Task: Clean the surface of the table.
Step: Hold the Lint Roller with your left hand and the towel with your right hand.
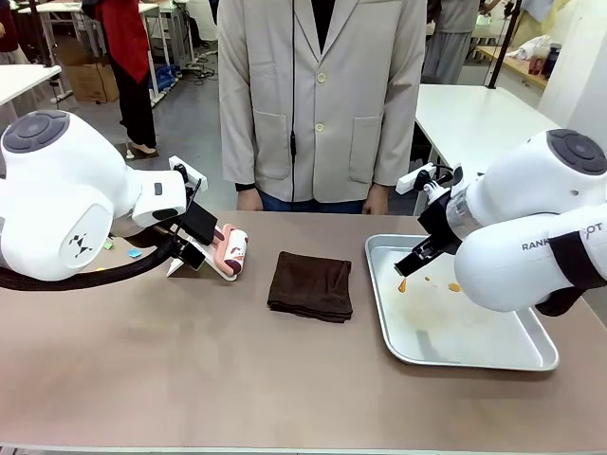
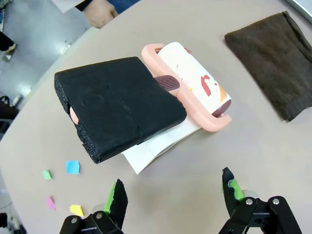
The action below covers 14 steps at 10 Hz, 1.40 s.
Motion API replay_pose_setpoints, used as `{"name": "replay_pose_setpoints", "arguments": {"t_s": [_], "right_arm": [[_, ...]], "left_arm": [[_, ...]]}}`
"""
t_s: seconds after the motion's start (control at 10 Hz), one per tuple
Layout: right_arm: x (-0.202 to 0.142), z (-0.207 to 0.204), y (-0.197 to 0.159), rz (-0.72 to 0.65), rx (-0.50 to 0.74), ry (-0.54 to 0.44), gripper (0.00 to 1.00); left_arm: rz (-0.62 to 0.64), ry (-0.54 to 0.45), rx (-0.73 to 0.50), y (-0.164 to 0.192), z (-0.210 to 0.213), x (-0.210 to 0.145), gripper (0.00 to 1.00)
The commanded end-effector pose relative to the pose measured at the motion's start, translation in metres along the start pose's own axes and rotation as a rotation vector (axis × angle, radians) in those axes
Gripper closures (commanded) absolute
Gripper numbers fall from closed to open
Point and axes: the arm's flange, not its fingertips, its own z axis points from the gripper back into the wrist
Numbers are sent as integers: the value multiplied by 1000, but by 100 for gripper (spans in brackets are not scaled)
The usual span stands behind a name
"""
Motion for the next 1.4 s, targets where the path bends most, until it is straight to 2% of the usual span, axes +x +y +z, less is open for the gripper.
{"name": "replay_pose_setpoints", "arguments": {"t_s": [0.0,0.1,0.2,0.3,0.4,0.5,0.6,0.7,0.9,1.1,1.2,1.3], "right_arm": [[0,0,0,0,0,0,0],[0,0,0,0,0,0,0],[-5,10,6,56,91,20,0],[-6,24,7,38,202,-14,0],[-6,42,4,-60,300,-19,0],[-4,59,-1,-214,373,12,0],[-5,75,-9,-354,467,39,0],[-11,93,-18,-418,603,54,0],[-33,118,-46,-576,710,68,0],[-79,131,-97,-784,816,-40,0],[-106,135,-118,-879,871,-113,0],[-133,139,-135,-1000,907,-197,0]], "left_arm": [[-1,0,0,0,0,0,0],[0,0,0,0,0,0,0],[-4,-14,-84,-4,16,-2,0],[-4,12,-168,-1,34,-4,0],[47,66,-239,3,50,-4,0],[130,120,-306,7,67,-5,0],[216,104,-370,15,82,-7,0],[305,62,-481,29,102,-12,0],[378,-42,-642,78,132,-31,0],[528,-142,-754,145,136,-65,0],[576,-183,-779,168,133,-84,0],[676,-197,-758,189,126,-101,0]]}}
